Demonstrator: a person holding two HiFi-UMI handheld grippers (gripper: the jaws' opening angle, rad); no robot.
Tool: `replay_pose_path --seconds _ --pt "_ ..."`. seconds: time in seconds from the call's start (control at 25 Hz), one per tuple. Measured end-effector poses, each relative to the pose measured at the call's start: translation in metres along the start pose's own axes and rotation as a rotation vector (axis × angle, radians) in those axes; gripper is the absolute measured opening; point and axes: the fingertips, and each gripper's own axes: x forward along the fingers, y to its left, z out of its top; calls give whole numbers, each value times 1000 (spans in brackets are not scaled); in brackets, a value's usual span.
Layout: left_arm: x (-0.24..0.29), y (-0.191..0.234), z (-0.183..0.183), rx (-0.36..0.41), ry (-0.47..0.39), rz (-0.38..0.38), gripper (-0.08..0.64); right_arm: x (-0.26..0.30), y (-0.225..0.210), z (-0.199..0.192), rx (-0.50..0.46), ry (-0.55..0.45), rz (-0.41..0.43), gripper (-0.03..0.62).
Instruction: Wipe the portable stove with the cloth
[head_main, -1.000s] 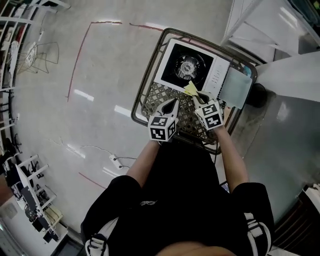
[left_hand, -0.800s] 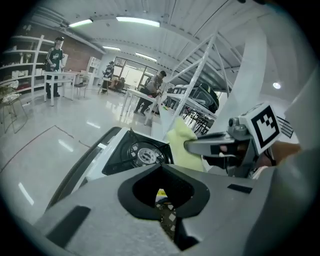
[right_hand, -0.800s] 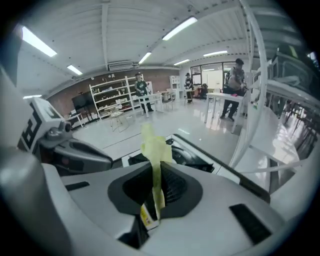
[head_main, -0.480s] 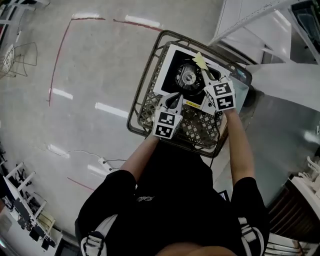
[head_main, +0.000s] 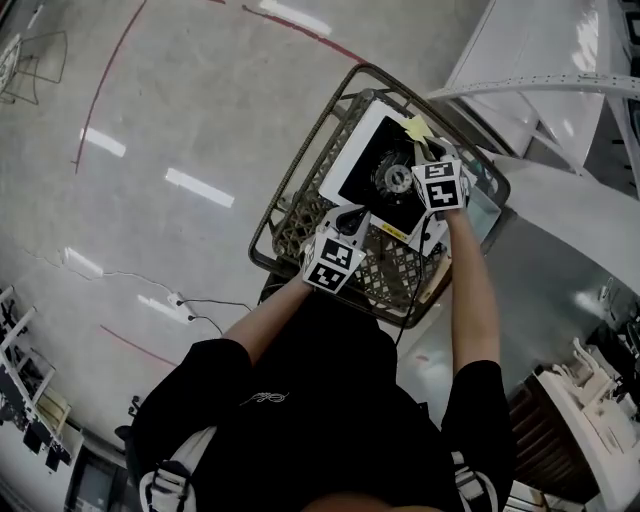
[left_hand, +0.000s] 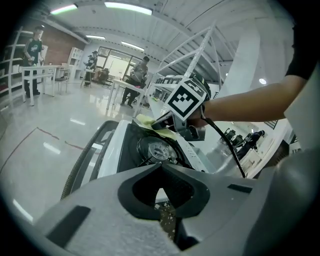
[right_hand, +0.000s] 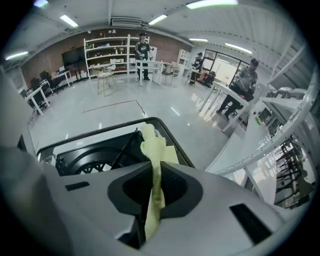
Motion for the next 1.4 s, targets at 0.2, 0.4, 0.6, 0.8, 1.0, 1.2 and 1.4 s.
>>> replay_pose_path --seconds 0.2,0.4,0.6,0.8,1.0,1.2,1.4 --pt "4 7 -5 -15 9 -12 18 13 1 -1 29 28 -7 29" --pt "7 15 1 -21 -3 -15 18 9 10 -1 55 22 11 29" --pt "8 15 2 -16 2 -29 18 2 21 -1 72 14 27 28" --pt "7 15 -1 -19 7 -35 18 -5 31 -10 110 15 20 29" --pt "5 11 -2 -10 5 -44 18 -17 48 -22 103 24 26 28" --pt "6 6 -3 -1 4 -45 18 -23 66 -40 80 44 47 28" --pt "3 5 -12 -1 -2 -23 18 -23 82 -54 71 51 76 28"
